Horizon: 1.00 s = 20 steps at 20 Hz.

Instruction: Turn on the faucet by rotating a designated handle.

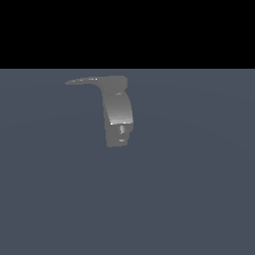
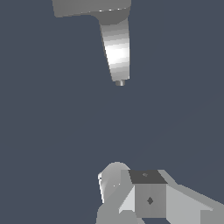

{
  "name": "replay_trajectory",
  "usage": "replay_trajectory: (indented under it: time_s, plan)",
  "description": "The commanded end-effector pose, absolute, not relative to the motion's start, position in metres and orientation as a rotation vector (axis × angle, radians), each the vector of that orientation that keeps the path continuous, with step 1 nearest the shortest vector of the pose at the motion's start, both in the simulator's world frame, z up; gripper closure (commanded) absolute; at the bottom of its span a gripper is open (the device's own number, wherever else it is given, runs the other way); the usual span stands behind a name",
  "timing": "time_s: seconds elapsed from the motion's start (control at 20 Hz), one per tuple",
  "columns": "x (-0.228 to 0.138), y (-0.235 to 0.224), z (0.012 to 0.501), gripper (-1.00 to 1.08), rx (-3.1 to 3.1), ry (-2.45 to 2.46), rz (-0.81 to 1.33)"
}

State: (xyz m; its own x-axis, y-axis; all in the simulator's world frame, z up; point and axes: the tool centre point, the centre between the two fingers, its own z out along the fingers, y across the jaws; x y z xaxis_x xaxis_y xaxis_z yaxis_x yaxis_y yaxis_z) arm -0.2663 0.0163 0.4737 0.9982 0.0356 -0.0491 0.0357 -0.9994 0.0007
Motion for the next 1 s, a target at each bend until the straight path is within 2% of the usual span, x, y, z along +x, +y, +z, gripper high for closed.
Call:
replay_trajectory:
  time_s: [0.0, 0.45, 0.95]
  plan:
    - [-0.266, 0.016, 0.474, 1.08, 3.139, 0.056, -0.077]
    - [-0.262, 0.027, 0.468, 1.08, 3.139, -0.006, -0.076]
    - [-0.246, 0.063, 0.447, 1.08, 3.133, -0.224, -0.072]
